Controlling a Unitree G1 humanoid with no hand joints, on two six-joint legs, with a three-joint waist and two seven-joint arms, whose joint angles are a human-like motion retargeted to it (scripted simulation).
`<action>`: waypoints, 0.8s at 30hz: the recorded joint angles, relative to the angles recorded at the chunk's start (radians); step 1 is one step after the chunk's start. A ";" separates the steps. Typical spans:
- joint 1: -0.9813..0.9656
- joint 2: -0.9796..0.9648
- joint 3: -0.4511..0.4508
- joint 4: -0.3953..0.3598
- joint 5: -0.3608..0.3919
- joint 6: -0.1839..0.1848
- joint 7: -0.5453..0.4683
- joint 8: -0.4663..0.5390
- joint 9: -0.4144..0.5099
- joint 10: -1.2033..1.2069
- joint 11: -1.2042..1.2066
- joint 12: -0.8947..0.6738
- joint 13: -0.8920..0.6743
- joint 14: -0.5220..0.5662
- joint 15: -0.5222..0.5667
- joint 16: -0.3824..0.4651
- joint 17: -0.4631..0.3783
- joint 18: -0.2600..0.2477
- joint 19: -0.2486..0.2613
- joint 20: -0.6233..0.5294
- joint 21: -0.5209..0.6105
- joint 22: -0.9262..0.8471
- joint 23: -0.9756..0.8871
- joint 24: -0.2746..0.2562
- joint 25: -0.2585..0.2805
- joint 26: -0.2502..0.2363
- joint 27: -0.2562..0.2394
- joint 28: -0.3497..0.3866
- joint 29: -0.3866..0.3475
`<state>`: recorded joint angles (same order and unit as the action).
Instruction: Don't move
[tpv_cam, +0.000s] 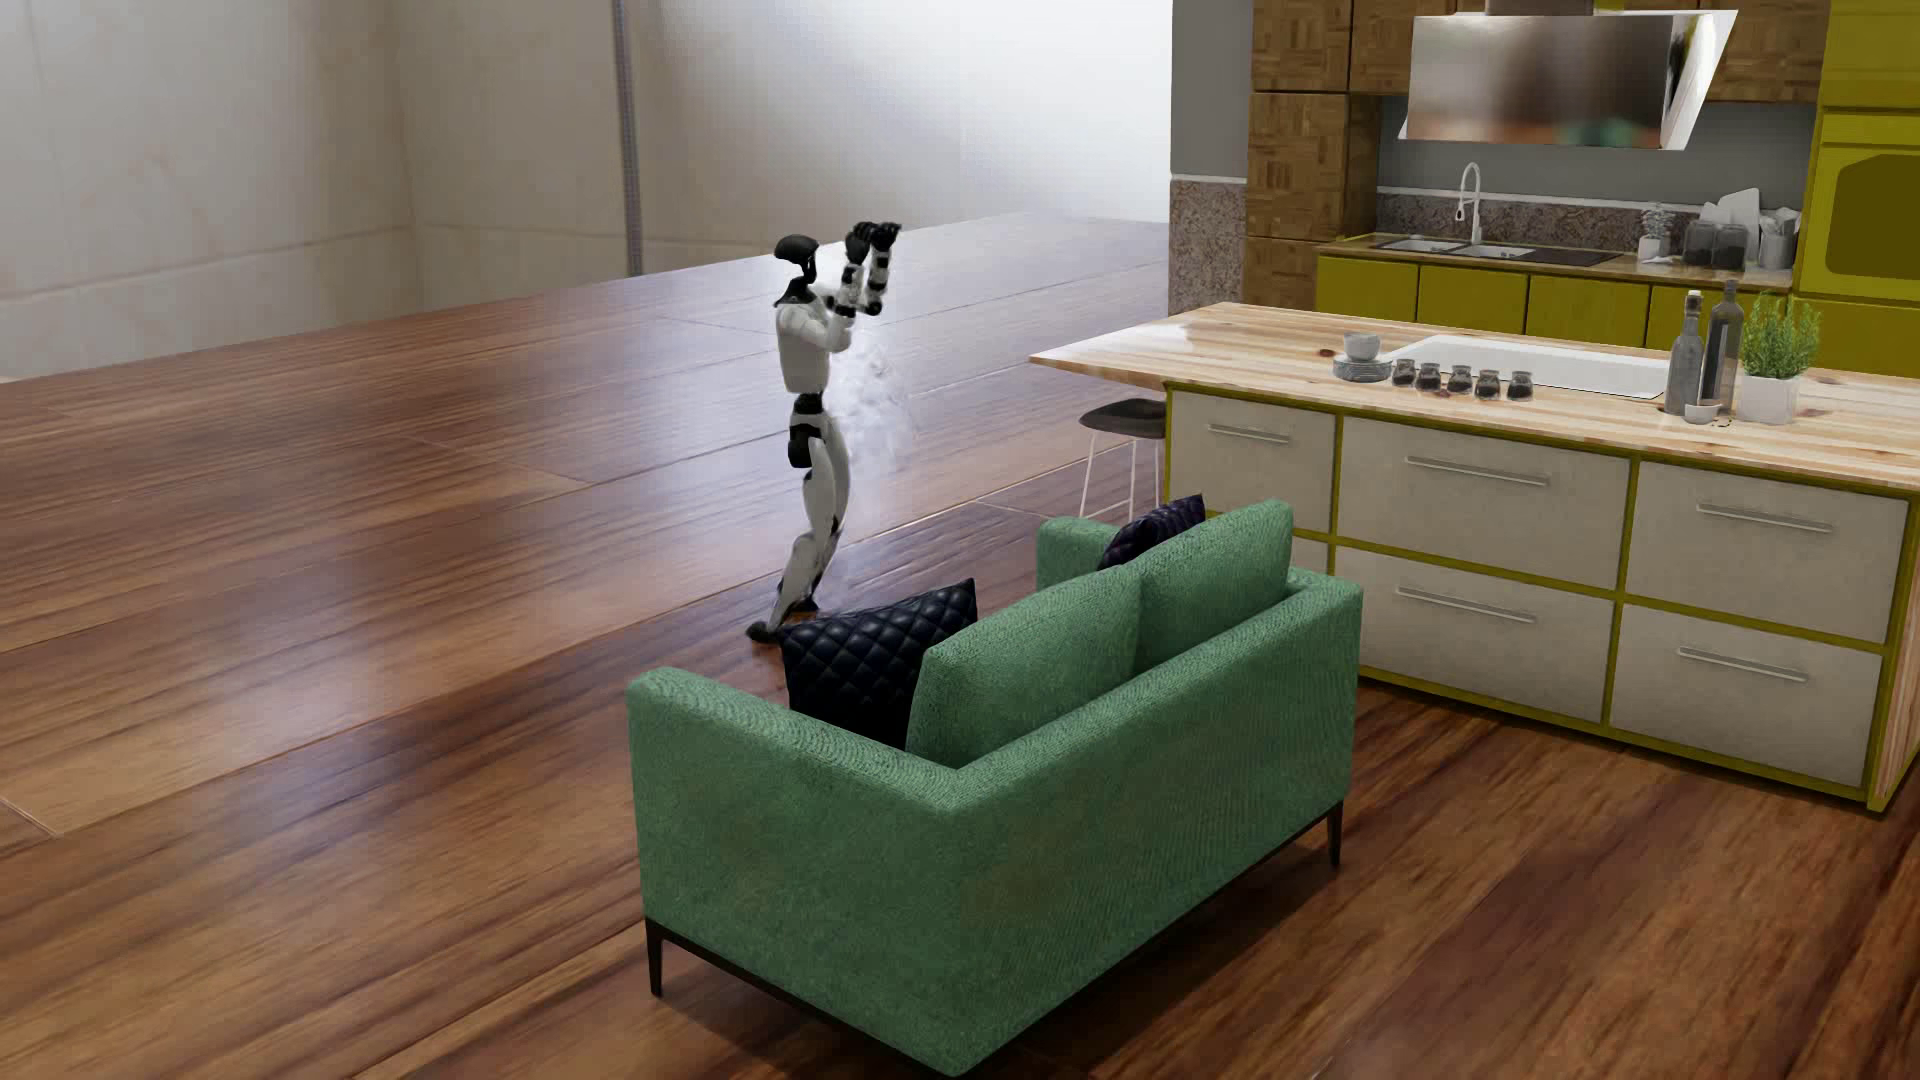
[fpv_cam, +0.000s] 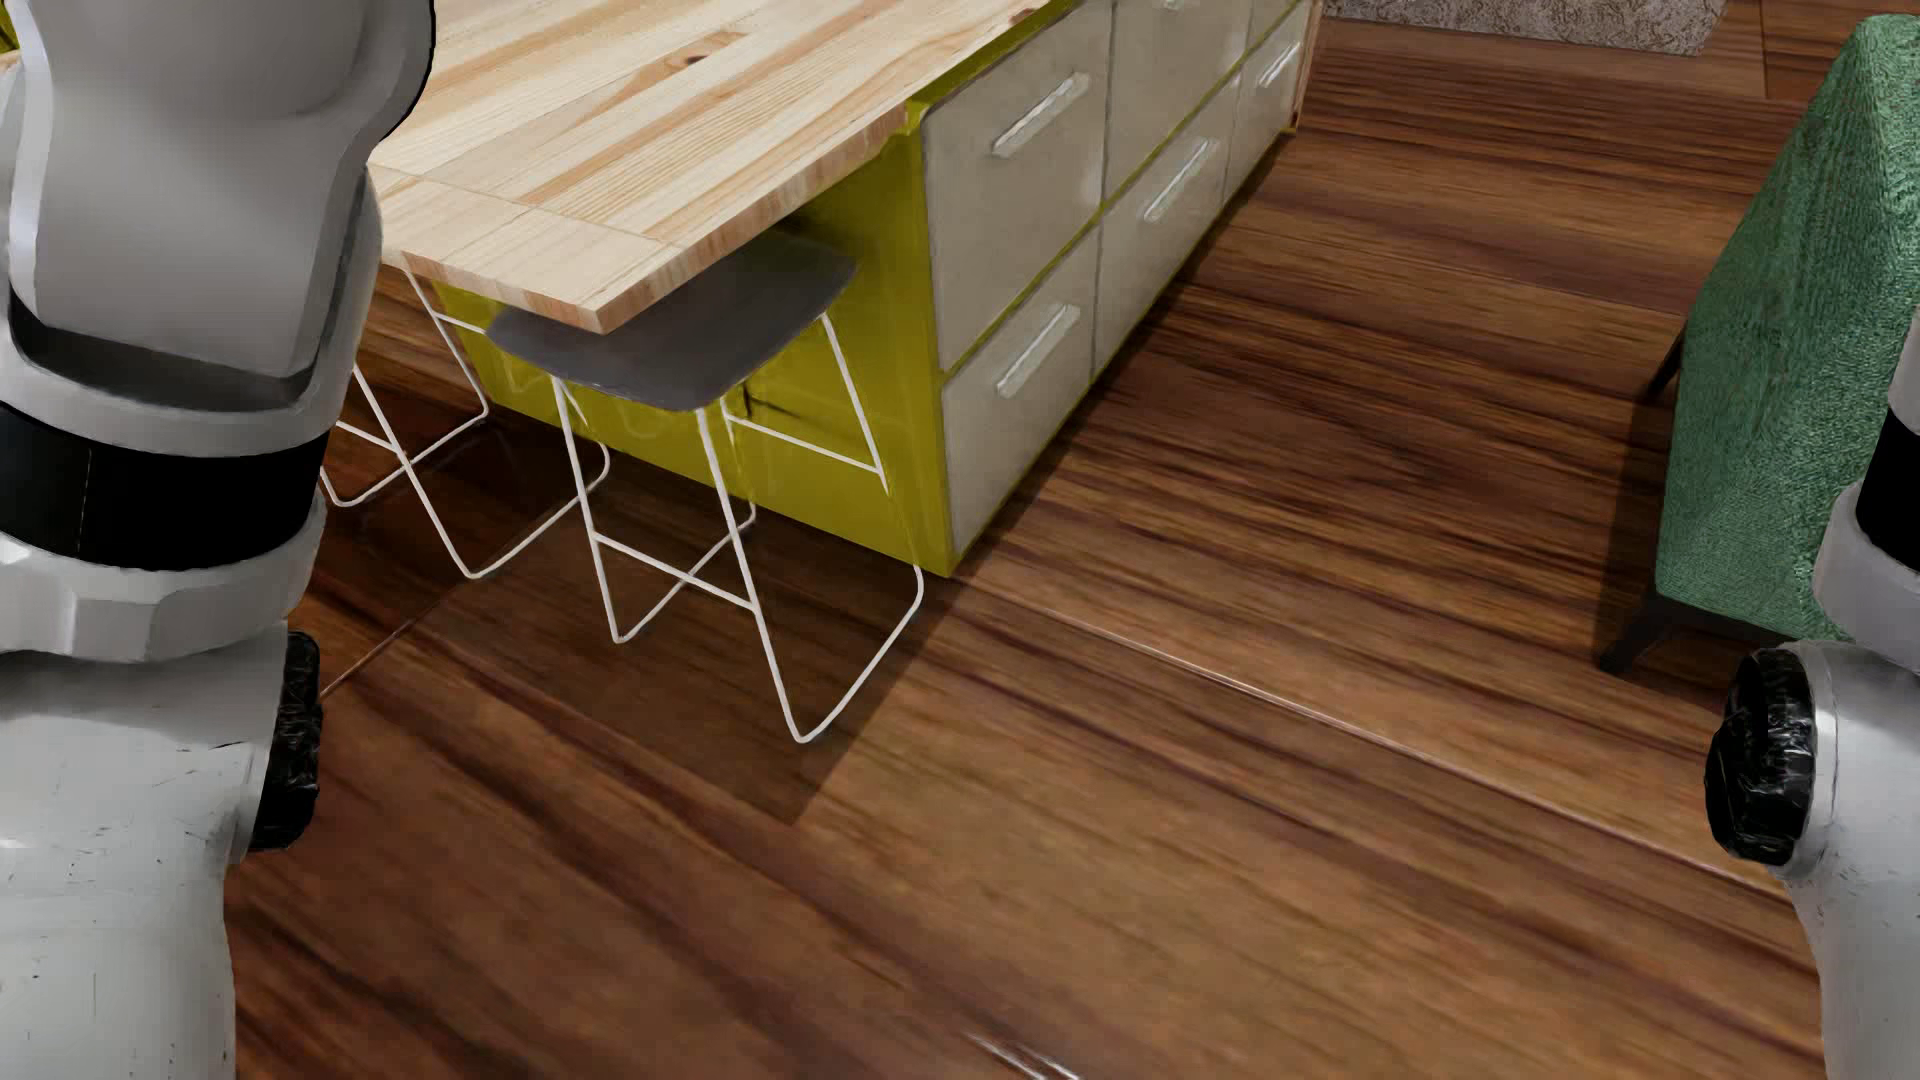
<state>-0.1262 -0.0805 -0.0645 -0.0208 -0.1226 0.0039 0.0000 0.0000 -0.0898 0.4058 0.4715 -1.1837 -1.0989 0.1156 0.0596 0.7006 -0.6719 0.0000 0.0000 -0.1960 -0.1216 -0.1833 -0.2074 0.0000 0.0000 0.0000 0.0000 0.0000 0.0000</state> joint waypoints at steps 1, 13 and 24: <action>0.000 0.000 0.000 0.000 0.000 0.000 0.000 0.000 0.001 0.000 0.000 0.000 0.001 0.000 0.000 -0.001 0.000 0.000 0.000 0.001 -0.001 0.000 0.000 0.000 0.000 0.000 0.000 0.000 0.000; -0.004 0.000 -0.004 0.005 0.006 0.001 0.000 0.000 0.001 -0.003 -0.004 0.017 0.036 -0.010 0.000 0.000 -0.005 0.000 0.000 -0.001 -0.017 0.000 0.003 0.000 0.000 0.000 0.000 0.000 0.000; 0.005 0.003 -0.007 0.010 0.010 -0.003 0.000 0.000 -0.018 -0.006 -0.005 0.327 0.417 -0.033 -0.003 0.023 -0.062 0.000 0.000 -0.271 0.277 -0.018 0.160 0.000 0.000 0.000 0.000 0.000 0.000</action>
<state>-0.1212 -0.0778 -0.0710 -0.0112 -0.1127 0.0013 0.0000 0.0000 -0.1078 0.3996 0.4665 -0.8567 -0.6818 0.0830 0.0569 0.7238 -0.7336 0.0000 0.0000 -0.4665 0.1550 -0.2017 -0.0476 0.0000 0.0000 0.0000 0.0000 0.0000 0.0000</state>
